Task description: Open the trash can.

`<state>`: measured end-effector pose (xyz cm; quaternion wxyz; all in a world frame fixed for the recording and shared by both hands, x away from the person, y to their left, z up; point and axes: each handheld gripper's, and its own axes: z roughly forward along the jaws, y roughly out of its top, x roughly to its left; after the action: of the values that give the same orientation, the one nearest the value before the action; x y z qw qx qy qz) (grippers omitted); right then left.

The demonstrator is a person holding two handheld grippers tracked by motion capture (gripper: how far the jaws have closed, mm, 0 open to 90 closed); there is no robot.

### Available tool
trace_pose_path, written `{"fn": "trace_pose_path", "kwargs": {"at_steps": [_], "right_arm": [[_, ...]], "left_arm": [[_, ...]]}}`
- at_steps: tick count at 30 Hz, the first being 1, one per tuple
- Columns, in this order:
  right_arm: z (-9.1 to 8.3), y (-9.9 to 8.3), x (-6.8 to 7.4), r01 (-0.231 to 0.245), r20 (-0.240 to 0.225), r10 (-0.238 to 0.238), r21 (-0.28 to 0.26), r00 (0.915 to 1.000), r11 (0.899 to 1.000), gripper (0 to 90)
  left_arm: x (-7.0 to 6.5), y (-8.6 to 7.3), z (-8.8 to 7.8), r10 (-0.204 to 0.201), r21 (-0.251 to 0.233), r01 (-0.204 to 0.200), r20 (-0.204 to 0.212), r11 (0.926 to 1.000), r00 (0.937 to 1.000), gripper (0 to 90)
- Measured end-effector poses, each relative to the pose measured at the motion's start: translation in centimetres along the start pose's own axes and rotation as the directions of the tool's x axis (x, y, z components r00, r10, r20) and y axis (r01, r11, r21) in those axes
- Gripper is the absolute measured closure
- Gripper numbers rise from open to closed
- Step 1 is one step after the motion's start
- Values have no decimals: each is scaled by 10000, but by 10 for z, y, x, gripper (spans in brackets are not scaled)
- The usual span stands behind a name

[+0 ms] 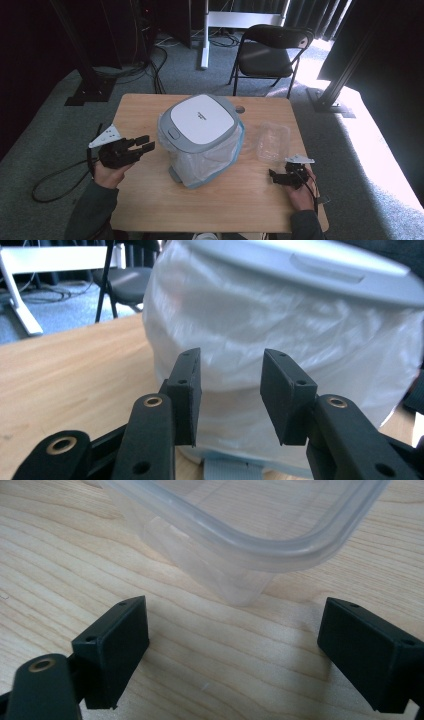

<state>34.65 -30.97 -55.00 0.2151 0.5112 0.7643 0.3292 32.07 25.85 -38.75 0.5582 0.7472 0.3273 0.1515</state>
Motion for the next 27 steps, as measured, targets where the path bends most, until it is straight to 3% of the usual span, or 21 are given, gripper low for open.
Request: {"fn": "trace_pose_path", "kwargs": {"at_steps": [10,17,27], "right_arm": [[0,0,0,-3,0,3,1,10000,10000,122],[0,0,0,2,0,-2,3,10000,10000,123],[0,0,0,5,1,-5,10,10000,10000,123]], "left_arm": [[-6,30,-1,579,-100,-578,100,9983,9983,609],[-20,53,8,1108,-202,-1101,407,9937,9930,616],[-30,61,32,1560,217,-1573,529,9873,9863,616]]}}
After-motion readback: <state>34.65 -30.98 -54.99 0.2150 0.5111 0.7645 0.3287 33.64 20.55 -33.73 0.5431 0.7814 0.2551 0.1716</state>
